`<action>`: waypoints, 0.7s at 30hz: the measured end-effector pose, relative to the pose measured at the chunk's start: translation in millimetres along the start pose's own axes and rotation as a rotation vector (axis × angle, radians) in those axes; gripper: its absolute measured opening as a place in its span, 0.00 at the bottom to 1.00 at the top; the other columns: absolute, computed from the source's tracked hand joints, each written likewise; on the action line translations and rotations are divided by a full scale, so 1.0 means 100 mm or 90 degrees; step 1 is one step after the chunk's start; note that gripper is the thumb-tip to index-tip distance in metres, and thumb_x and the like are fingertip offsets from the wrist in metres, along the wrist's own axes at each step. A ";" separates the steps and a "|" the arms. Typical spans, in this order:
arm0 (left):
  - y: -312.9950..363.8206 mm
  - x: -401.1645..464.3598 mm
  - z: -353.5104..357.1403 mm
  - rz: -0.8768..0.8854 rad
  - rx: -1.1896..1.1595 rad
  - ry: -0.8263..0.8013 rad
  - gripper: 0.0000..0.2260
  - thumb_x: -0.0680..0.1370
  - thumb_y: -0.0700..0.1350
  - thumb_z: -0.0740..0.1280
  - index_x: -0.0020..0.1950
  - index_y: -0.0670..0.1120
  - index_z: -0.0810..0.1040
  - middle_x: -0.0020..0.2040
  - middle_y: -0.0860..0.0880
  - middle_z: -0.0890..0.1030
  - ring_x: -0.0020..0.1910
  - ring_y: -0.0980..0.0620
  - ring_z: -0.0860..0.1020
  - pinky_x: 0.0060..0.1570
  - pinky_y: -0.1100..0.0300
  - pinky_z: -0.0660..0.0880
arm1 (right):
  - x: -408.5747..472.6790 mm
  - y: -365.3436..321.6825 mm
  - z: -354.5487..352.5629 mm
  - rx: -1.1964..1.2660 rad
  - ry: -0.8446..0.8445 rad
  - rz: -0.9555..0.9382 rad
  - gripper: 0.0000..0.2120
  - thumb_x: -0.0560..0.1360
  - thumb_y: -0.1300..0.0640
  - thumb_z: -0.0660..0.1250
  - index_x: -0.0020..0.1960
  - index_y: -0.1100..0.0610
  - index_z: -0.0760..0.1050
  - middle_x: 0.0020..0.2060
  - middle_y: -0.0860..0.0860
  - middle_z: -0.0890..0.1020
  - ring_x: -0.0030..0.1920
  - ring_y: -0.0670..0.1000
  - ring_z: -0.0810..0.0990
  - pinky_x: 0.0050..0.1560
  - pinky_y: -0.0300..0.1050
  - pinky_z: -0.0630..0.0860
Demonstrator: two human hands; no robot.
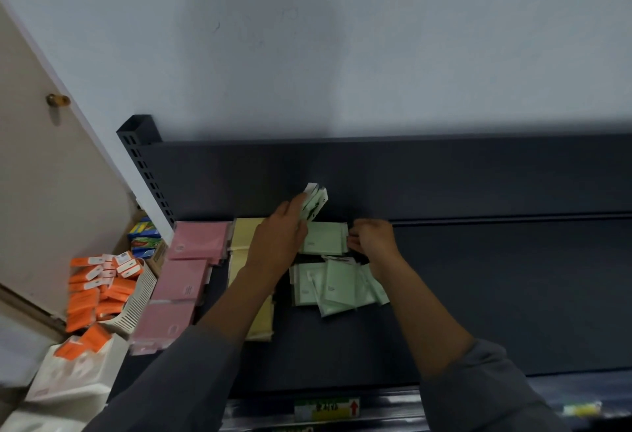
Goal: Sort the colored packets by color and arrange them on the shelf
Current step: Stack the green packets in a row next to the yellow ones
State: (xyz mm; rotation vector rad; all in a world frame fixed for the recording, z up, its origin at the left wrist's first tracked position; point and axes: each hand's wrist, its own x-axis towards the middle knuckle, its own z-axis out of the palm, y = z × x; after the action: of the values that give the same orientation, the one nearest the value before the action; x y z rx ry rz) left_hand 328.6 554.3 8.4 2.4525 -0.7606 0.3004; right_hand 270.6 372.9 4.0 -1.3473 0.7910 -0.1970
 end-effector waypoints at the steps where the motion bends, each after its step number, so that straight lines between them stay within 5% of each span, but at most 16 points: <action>1: 0.00 0.00 0.00 0.002 -0.006 -0.003 0.26 0.81 0.45 0.65 0.78 0.52 0.62 0.64 0.43 0.77 0.54 0.42 0.80 0.48 0.45 0.80 | 0.02 0.04 0.01 -0.021 0.005 0.012 0.15 0.79 0.67 0.60 0.61 0.76 0.73 0.49 0.64 0.82 0.45 0.57 0.77 0.59 0.55 0.80; 3: 0.00 0.00 0.00 0.007 -0.006 -0.011 0.26 0.81 0.45 0.64 0.78 0.52 0.62 0.64 0.43 0.76 0.53 0.41 0.80 0.47 0.44 0.80 | 0.05 0.08 0.03 -0.057 0.013 -0.001 0.14 0.78 0.65 0.61 0.59 0.73 0.75 0.53 0.67 0.82 0.46 0.57 0.80 0.59 0.64 0.79; 6: 0.01 -0.03 0.02 0.030 0.016 -0.028 0.21 0.81 0.45 0.65 0.75 0.49 0.69 0.61 0.44 0.76 0.51 0.41 0.80 0.45 0.46 0.79 | 0.13 0.10 0.02 -0.106 0.014 -0.028 0.17 0.76 0.62 0.63 0.59 0.74 0.75 0.54 0.68 0.81 0.43 0.55 0.78 0.59 0.64 0.78; 10: 0.06 -0.09 0.11 0.057 0.039 -0.061 0.21 0.78 0.47 0.69 0.71 0.52 0.72 0.64 0.46 0.76 0.55 0.42 0.80 0.45 0.45 0.80 | 0.08 0.11 0.02 -0.197 -0.029 -0.055 0.06 0.72 0.63 0.67 0.41 0.66 0.79 0.40 0.63 0.82 0.40 0.59 0.81 0.44 0.52 0.79; 13: 0.09 -0.12 0.17 0.054 0.045 -0.064 0.21 0.77 0.47 0.69 0.70 0.53 0.72 0.65 0.47 0.75 0.57 0.42 0.78 0.44 0.44 0.80 | 0.03 0.15 0.04 -0.351 -0.024 -0.121 0.13 0.71 0.59 0.74 0.46 0.70 0.80 0.42 0.63 0.84 0.43 0.61 0.84 0.42 0.52 0.81; 15: 0.08 -0.10 0.18 0.055 0.048 -0.050 0.21 0.78 0.48 0.68 0.71 0.52 0.72 0.65 0.46 0.75 0.56 0.42 0.79 0.44 0.44 0.80 | 0.00 0.15 0.07 -0.415 -0.019 -0.152 0.14 0.70 0.55 0.77 0.37 0.66 0.79 0.34 0.58 0.83 0.35 0.56 0.82 0.40 0.51 0.79; 18: 0.06 -0.07 0.16 0.035 0.002 -0.016 0.20 0.80 0.47 0.68 0.73 0.47 0.73 0.64 0.43 0.76 0.53 0.41 0.80 0.46 0.45 0.80 | -0.02 0.14 0.15 -0.435 -0.011 -0.190 0.21 0.70 0.54 0.78 0.28 0.57 0.68 0.25 0.52 0.74 0.32 0.52 0.74 0.37 0.48 0.72; 21: 0.05 -0.07 0.15 0.027 -0.014 -0.004 0.20 0.81 0.46 0.68 0.73 0.45 0.73 0.61 0.42 0.77 0.51 0.41 0.81 0.46 0.45 0.80 | -0.04 0.11 0.21 -0.386 -0.021 -0.183 0.17 0.69 0.55 0.78 0.31 0.61 0.73 0.28 0.52 0.76 0.32 0.51 0.76 0.36 0.51 0.75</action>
State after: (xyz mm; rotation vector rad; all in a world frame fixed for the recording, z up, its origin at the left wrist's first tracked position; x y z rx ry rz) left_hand 320.5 545.2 -4.4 2.4209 -0.8145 0.2983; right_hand 277.8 394.5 -4.0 -2.0350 0.6486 -0.1646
